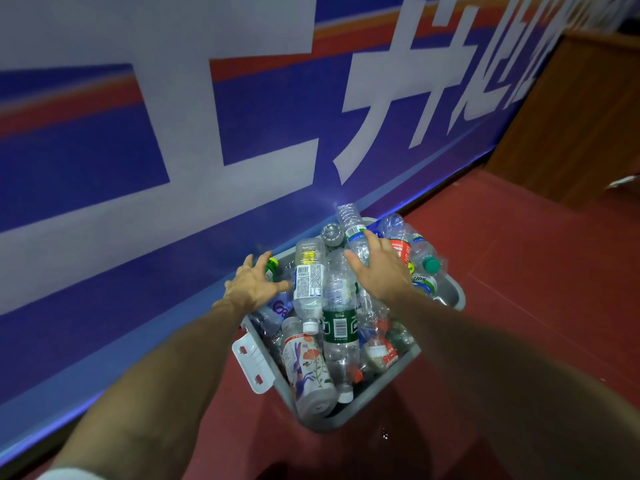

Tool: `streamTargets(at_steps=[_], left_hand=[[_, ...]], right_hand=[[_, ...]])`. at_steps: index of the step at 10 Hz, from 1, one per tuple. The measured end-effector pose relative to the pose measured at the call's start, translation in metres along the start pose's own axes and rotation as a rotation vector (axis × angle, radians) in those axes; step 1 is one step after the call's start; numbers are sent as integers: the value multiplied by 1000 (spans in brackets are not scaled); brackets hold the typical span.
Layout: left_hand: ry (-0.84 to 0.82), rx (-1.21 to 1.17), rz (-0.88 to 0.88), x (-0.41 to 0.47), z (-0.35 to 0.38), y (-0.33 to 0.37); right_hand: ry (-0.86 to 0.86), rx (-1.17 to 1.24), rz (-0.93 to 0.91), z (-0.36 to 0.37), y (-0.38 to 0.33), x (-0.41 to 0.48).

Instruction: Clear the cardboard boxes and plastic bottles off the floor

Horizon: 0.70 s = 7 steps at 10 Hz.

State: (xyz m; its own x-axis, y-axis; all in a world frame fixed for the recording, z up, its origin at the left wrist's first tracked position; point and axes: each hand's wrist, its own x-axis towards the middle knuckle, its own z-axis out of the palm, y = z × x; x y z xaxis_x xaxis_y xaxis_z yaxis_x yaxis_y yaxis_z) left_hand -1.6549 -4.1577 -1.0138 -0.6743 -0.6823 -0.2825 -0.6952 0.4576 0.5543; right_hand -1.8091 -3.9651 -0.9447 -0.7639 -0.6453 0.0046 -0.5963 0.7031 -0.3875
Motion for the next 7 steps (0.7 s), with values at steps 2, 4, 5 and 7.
streamTargets(at_steps=[2, 4, 5, 7], left_hand=[[-28, 114, 32, -4, 5, 7], [15, 100, 1, -12, -4, 8], [35, 123, 14, -23, -6, 12], [149, 132, 9, -52, -12, 35]], right_hand=[[-38, -43, -16, 2, 4, 2], [-92, -8, -10, 2, 6, 2], [-114, -10, -3, -2, 7, -1], [-158, 1, -31, -20, 18, -11]])
